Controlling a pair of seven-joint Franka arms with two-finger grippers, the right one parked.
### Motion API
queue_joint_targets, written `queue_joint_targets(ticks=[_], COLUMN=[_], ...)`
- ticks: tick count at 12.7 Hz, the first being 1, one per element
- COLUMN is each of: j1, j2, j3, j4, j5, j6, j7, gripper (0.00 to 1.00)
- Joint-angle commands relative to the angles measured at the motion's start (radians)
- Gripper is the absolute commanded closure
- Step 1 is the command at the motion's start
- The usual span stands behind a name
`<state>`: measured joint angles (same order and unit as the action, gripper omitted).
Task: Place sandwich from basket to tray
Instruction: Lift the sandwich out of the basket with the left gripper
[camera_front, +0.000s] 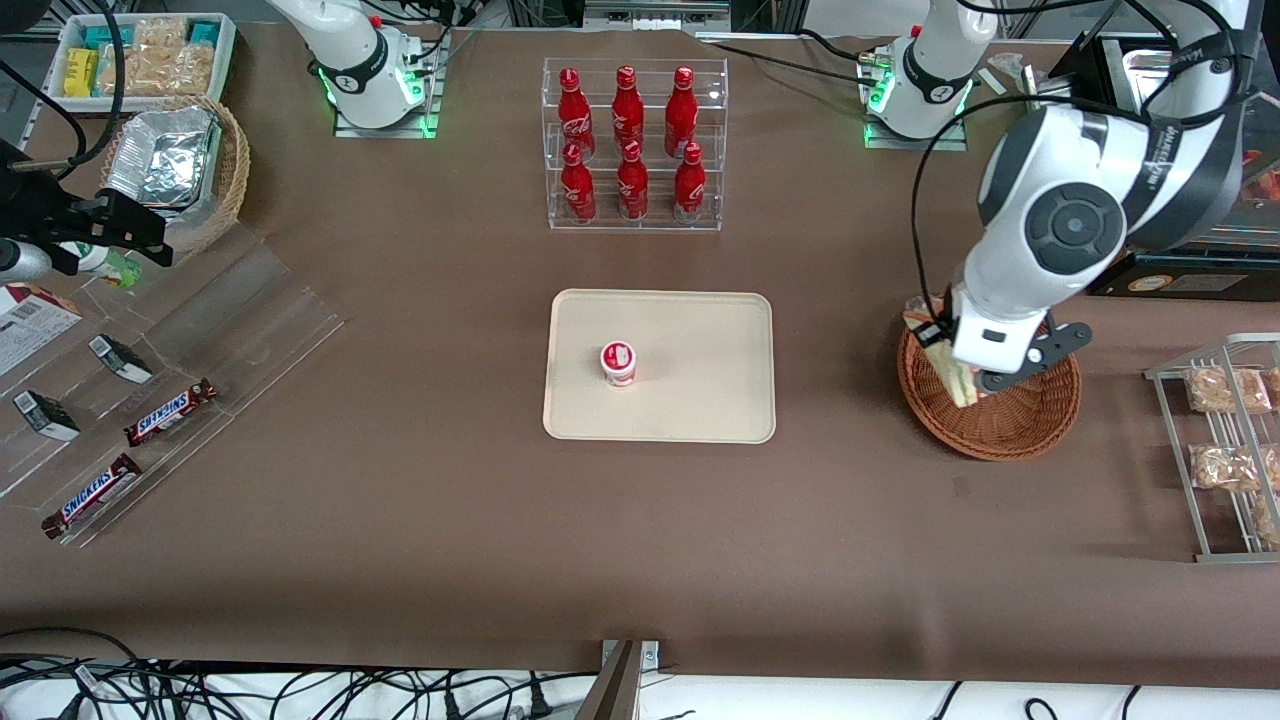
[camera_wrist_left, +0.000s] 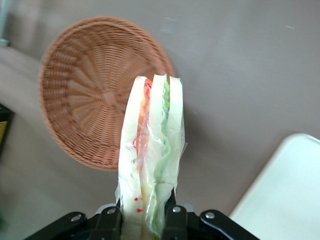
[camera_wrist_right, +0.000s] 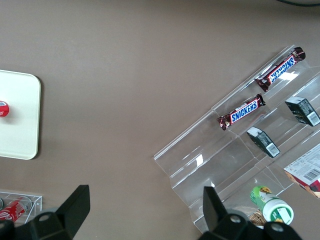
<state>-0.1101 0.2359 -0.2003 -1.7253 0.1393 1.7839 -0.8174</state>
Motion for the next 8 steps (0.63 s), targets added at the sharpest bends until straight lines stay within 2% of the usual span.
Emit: queue_joint_targets(ticks=[1,5,8], j1=[0.007,-0.002,-0.066], j2=[0.009,0.061,0.141], j3=[-0.071,-0.186,-0.222], j4=[0.062,0.113,0.11], j5=[-0.035,-0.052,-0.044], j6=[-0.029,0.005,0.141], j7=[0.04,0.052,0.044], gripper=[0.72,0.71,0.71])
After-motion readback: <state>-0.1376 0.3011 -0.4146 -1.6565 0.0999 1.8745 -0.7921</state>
